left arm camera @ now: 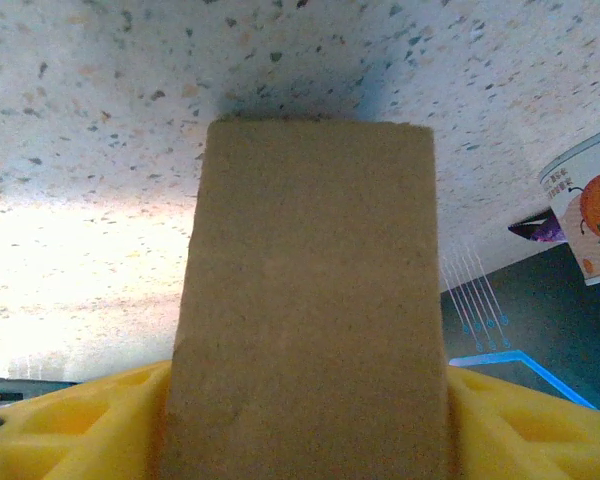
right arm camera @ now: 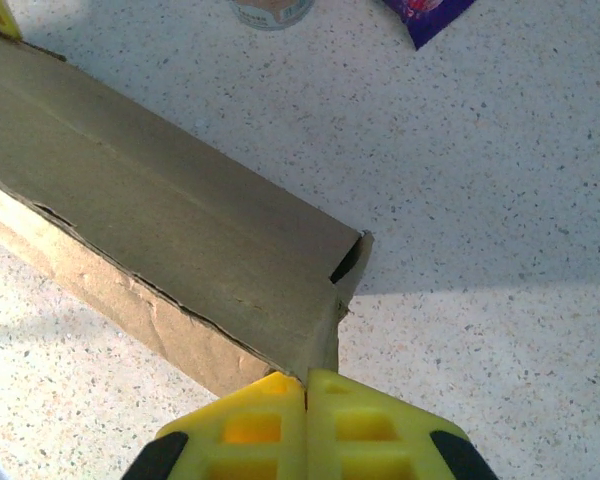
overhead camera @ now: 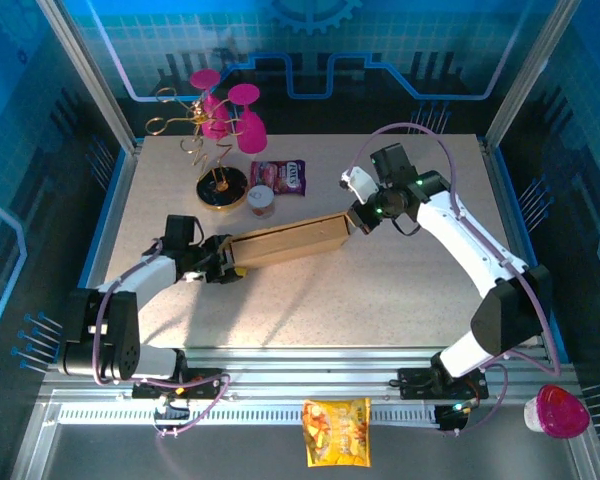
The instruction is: Fold the paper box
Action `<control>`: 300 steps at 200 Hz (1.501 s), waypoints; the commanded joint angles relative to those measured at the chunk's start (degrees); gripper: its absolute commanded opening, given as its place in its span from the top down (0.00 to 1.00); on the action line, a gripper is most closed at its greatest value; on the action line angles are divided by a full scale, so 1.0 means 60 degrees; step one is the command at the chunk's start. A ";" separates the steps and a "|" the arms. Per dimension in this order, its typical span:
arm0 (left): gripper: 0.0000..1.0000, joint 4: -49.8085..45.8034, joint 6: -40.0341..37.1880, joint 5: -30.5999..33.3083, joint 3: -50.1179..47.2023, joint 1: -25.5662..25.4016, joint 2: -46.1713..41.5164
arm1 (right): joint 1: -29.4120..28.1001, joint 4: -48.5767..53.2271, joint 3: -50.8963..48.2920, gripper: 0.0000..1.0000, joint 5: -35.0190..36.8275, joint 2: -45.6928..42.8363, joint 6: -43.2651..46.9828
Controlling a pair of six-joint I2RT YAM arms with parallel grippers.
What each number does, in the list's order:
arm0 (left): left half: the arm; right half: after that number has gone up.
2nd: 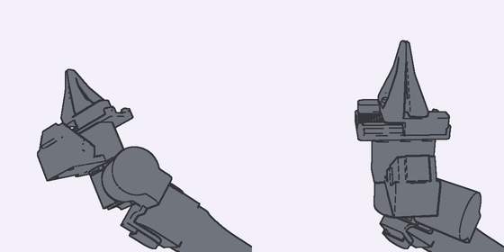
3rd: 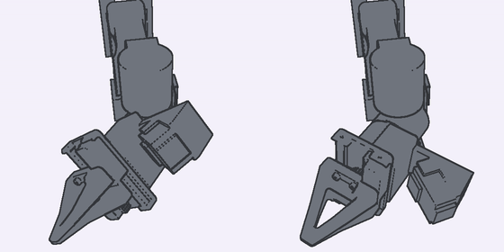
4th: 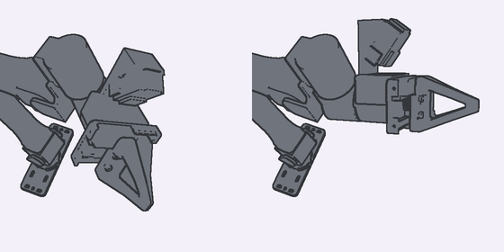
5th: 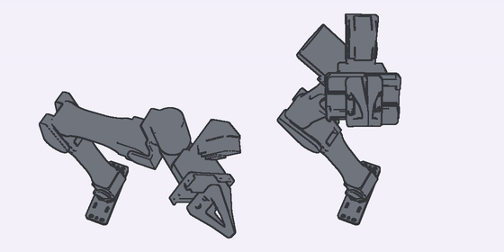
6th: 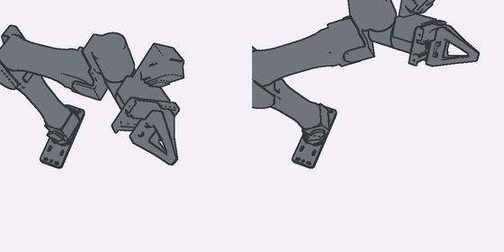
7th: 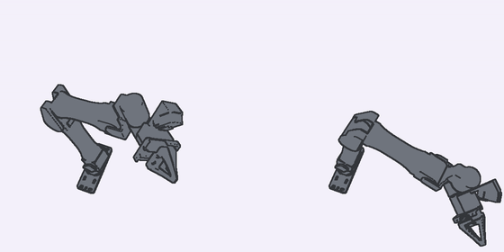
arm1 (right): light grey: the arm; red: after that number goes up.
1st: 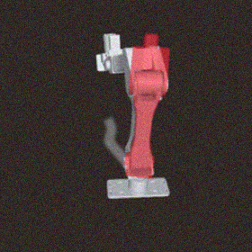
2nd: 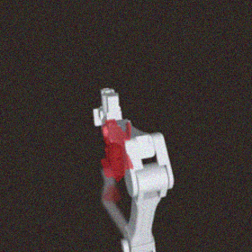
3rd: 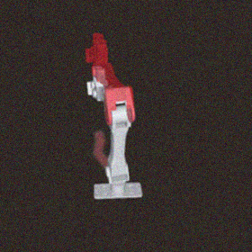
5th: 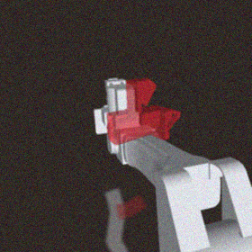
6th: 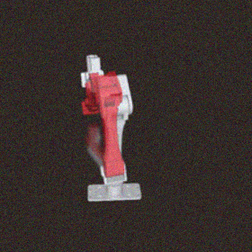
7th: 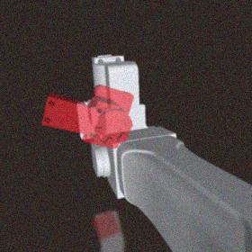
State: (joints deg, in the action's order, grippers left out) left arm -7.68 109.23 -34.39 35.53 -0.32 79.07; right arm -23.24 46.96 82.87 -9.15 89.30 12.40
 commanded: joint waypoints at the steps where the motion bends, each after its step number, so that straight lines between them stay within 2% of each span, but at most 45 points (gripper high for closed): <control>1: 0.37 -0.0302 -0.0319 -0.0296 0.0055 0.0141 0.0123 | -0.0095 0.0248 0.0517 1.00 0.0108 0.0360 -0.0461; 37: 0.44 -0.0098 -0.0341 -0.0361 0.0105 0.0141 0.0253 | -0.0103 0.0162 0.0735 1.00 -0.0079 0.0538 -0.0925; 96: 0.48 -0.0196 -0.0393 -0.0407 0.0348 0.0127 0.0394 | -0.0125 0.0006 0.0786 1.00 -0.0328 0.0618 -0.2063; 150: 0.61 -0.0034 -0.0391 -0.0393 0.0312 0.0126 0.0416 | -0.0134 0.0136 0.1137 1.00 -0.0538 0.0827 -0.3018; 196: 0.66 0.0062 -0.0277 -0.0410 0.0225 0.0117 0.0394 | -0.0315 -0.0343 0.0701 1.00 -0.0435 0.0807 -0.3441; 227: 0.75 0.0462 0.0011 -0.0480 0.0065 0.0126 0.0525 | -0.0358 -0.1152 -0.0137 1.00 -0.0261 0.0485 -0.3419; 281: 0.76 0.0901 0.0154 -0.0723 0.0066 0.0140 0.0979 | -0.0403 -0.2527 -0.1230 1.00 0.0162 0.0007 -0.2891; 293: 0.73 0.0901 0.0130 -0.0713 0.0084 0.0155 0.1007 | -0.0432 -0.2554 -0.1167 1.00 0.0267 0.0025 -0.2839; 300: 0.66 0.0952 0.0115 -0.0721 0.0075 0.0163 0.1017 | -0.0445 -0.2552 -0.1130 1.00 0.0358 0.0050 -0.2824</control>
State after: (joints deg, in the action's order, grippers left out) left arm -2.83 110.85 -37.52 36.27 0.64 83.15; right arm -23.73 32.86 77.10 -7.22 89.49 -6.20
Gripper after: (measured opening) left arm 0.536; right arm 0.059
